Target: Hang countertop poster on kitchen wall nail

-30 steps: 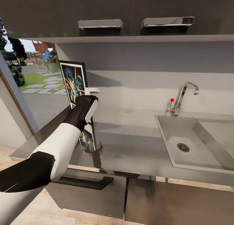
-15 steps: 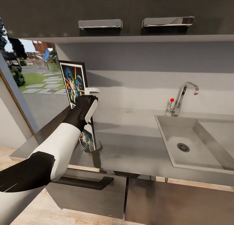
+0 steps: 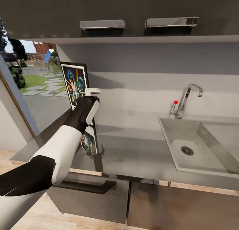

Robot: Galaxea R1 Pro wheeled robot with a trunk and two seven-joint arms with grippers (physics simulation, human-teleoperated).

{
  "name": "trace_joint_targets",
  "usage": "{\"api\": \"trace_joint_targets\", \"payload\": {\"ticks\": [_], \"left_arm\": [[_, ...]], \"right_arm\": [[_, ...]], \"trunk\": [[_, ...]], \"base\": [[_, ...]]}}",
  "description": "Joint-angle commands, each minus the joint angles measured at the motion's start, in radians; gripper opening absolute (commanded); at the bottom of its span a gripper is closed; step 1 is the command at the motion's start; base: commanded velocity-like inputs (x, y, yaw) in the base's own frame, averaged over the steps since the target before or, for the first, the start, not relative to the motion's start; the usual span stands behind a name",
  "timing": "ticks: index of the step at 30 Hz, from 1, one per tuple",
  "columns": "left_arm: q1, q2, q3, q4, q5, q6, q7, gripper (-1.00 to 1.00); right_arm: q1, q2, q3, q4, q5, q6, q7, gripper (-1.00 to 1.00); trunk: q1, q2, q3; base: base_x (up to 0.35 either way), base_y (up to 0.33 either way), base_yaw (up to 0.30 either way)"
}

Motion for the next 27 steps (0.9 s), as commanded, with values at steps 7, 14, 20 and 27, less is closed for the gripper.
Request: {"api": "trace_joint_targets", "payload": {"ticks": [7,14,20,27], "left_arm": [[-0.001,0.0,0.008,-0.006,0.01,0.002,0.009,1.0],[-0.001,0.0,0.012,-0.007,0.01,0.002,0.01,1.0],[-0.001,0.0,0.012,-0.006,0.01,0.002,0.065,1.0],[-0.001,0.0,0.011,-0.005,0.01,0.002,0.112,1.0]], "right_arm": [[0.0,0.0,0.001,-0.001,0.001,-0.001,-0.001,1.0],[0.0,0.0,0.001,0.0,0.001,-0.001,-0.001,1.0],[0.0,0.0,0.001,0.0,0.001,-0.001,-0.001,1.0],[0.0,0.0,0.001,0.0,0.001,-0.001,-0.001,1.0]], "trunk": [[0.0,0.0,-0.001],[0.0,0.0,-0.001],[0.0,0.0,-0.001],[0.0,0.0,-0.001]], "base": [[0.0,0.0,0.0],[0.0,0.0,0.0],[0.0,0.0,0.0],[0.0,0.0,0.0]]}}
